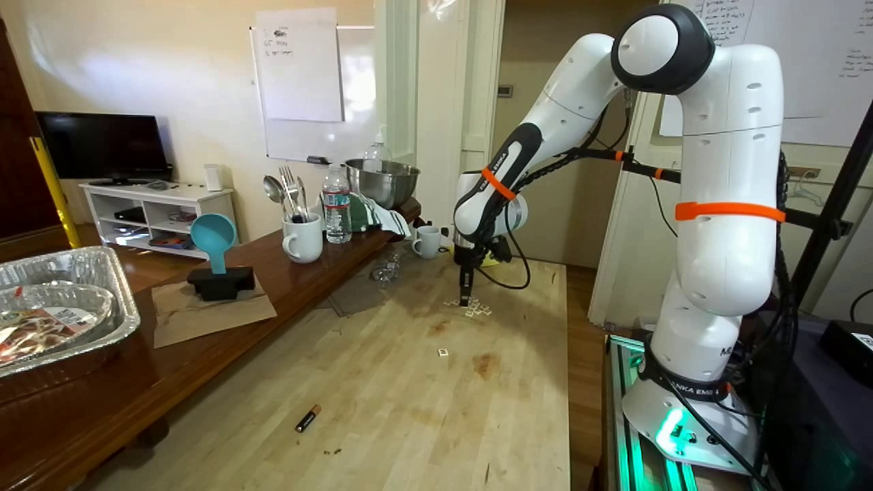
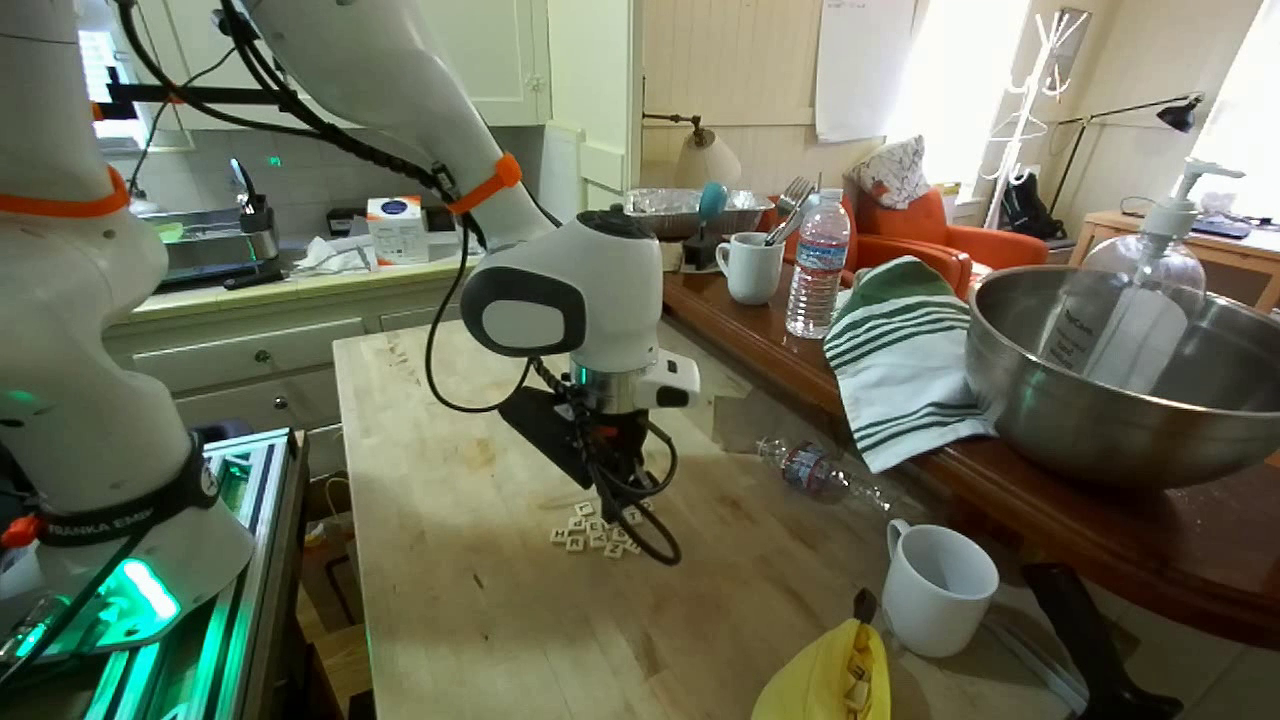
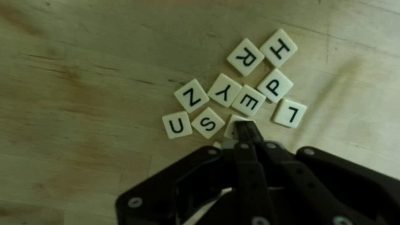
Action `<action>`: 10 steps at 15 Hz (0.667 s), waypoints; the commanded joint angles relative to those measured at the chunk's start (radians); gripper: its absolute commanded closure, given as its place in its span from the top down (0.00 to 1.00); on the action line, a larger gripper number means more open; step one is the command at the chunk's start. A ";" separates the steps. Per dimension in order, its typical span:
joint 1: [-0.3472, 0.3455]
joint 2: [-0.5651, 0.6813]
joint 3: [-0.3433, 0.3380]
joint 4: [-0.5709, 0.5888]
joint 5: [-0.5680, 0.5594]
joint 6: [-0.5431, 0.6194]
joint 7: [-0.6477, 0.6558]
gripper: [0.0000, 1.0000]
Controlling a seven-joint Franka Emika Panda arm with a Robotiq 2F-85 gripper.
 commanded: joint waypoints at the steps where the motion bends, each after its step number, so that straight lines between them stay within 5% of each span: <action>1: 0.010 0.030 0.023 -0.023 0.011 0.037 0.112 0.00; 10: 0.122 0.026 0.044 -0.093 0.001 0.167 0.655 0.00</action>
